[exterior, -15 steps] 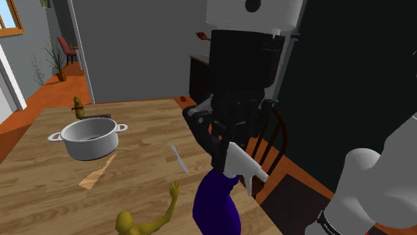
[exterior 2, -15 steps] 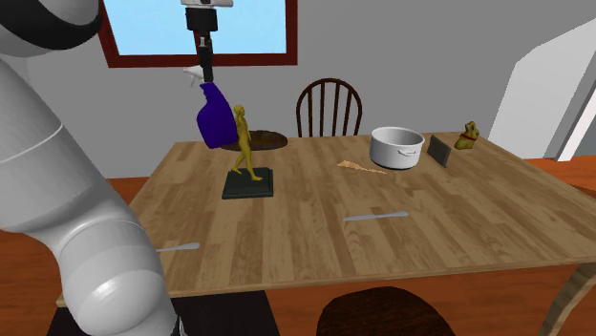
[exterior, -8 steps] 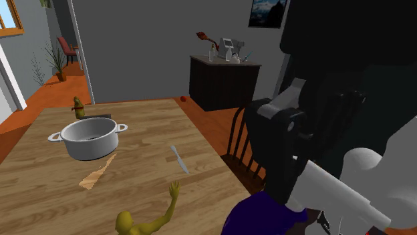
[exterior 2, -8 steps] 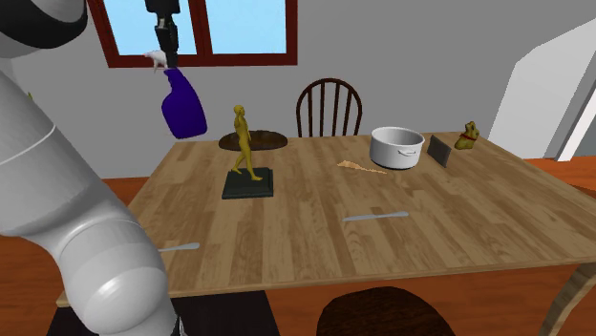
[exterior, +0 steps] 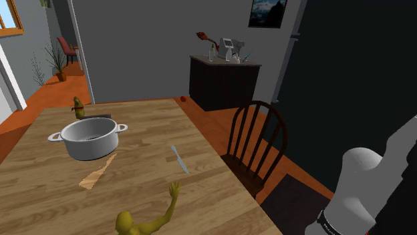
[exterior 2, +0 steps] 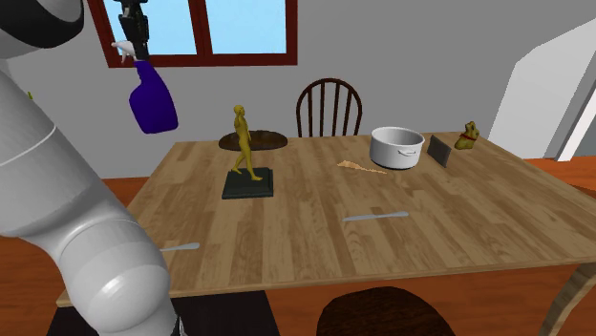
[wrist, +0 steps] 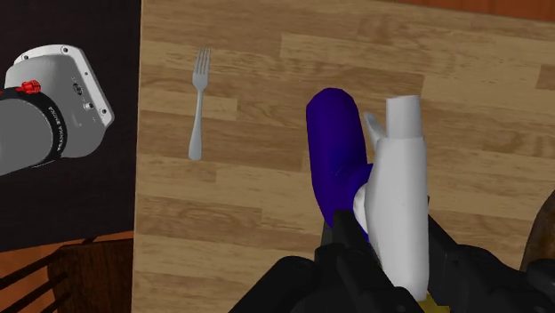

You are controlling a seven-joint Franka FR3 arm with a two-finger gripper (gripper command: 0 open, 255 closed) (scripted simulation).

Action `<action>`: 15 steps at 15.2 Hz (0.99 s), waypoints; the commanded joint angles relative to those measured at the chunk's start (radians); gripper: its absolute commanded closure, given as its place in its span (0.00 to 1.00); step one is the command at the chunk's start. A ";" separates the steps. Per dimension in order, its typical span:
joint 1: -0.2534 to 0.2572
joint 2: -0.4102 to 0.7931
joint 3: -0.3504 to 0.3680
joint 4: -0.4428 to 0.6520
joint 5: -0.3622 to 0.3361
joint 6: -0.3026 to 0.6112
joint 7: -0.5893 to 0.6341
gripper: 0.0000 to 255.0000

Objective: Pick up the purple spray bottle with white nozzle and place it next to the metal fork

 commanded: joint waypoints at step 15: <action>0.029 -0.126 -0.039 -0.315 0.071 0.208 -0.073 1.00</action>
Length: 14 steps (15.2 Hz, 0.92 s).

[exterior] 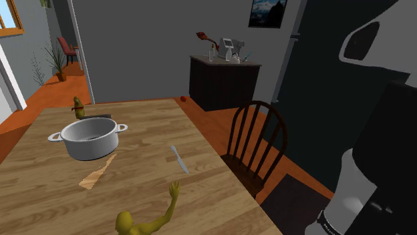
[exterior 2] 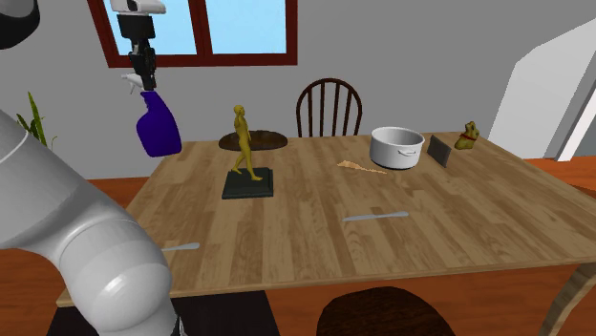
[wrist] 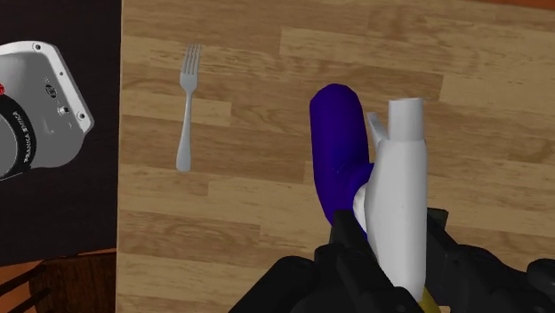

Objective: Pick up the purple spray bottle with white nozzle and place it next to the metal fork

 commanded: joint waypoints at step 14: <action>0.022 -0.049 0.014 -0.236 0.039 0.194 -0.036 1.00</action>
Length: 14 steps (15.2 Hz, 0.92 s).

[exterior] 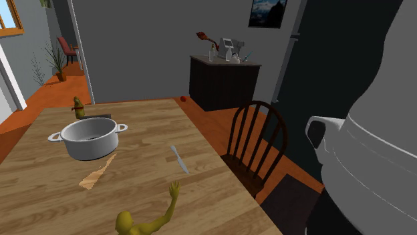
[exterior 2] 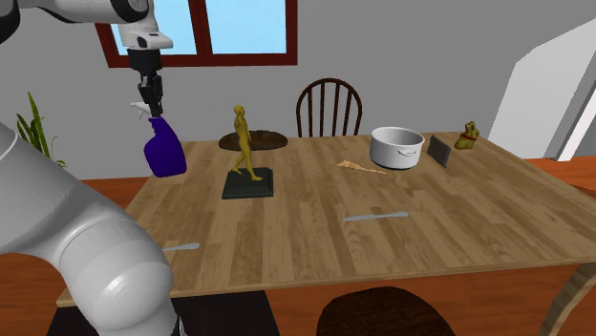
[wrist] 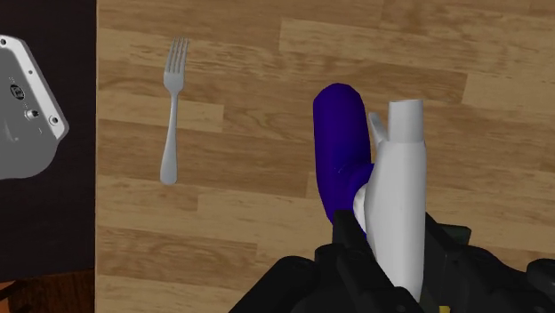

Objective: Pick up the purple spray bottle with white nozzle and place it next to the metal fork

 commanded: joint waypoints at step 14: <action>0.010 0.006 0.048 -0.191 0.025 0.199 -0.014 1.00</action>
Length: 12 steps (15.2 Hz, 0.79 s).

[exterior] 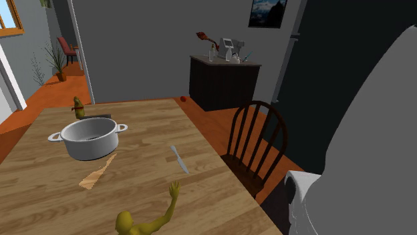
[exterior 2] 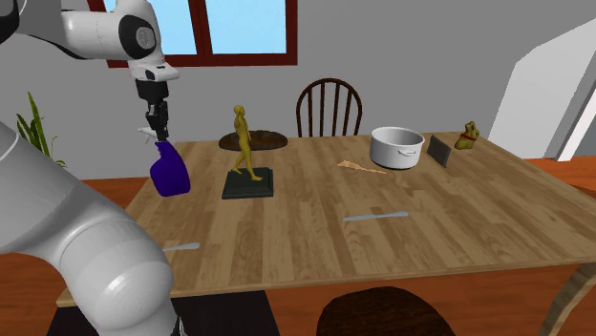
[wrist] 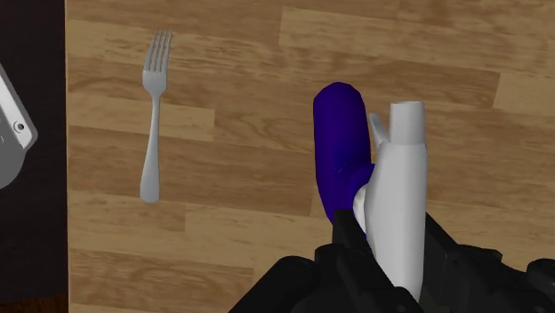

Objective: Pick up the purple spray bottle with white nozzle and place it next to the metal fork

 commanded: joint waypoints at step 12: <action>-0.010 0.056 0.065 -0.130 0.000 0.183 0.007 1.00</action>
